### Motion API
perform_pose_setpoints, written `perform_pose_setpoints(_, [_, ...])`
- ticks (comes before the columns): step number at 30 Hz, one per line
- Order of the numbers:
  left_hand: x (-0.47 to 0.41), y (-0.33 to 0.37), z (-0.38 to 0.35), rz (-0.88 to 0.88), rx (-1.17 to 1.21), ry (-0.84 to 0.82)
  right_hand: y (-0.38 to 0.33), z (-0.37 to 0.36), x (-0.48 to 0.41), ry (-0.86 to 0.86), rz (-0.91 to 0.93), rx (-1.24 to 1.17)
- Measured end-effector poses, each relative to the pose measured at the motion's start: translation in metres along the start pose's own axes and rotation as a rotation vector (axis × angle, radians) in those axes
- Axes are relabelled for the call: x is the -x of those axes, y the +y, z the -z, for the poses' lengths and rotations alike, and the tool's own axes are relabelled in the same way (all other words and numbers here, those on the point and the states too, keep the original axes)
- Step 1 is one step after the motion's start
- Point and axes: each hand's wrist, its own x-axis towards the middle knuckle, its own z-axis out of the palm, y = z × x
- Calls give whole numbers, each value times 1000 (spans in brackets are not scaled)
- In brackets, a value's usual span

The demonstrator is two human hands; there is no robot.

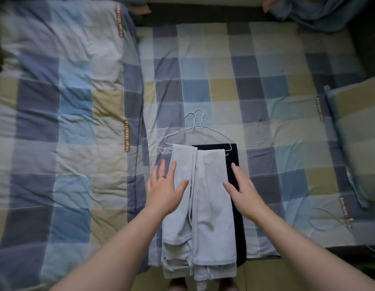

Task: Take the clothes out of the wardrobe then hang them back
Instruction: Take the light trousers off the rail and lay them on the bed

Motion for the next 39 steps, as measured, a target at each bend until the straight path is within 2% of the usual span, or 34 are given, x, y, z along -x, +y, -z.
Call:
perform_pose_setpoints(9, [105,8,53,55,28,189,-56,26,81,10,166,179])
perform_pose_setpoints(16, [193,30,39,139,95,362,-75,49,119,-48,416,367])
perform_pose_setpoints(26, [311,50,-28,449,188,592,-76,42,184,-244,863,651])
perform_pose_setpoints(31, [375,55,-74,603,235,688,-67,20,236,-379,997,819])
perform_pose_setpoints(39, [516,57,-155,999,377,776,-32,-46,335,-578,1314,1036])
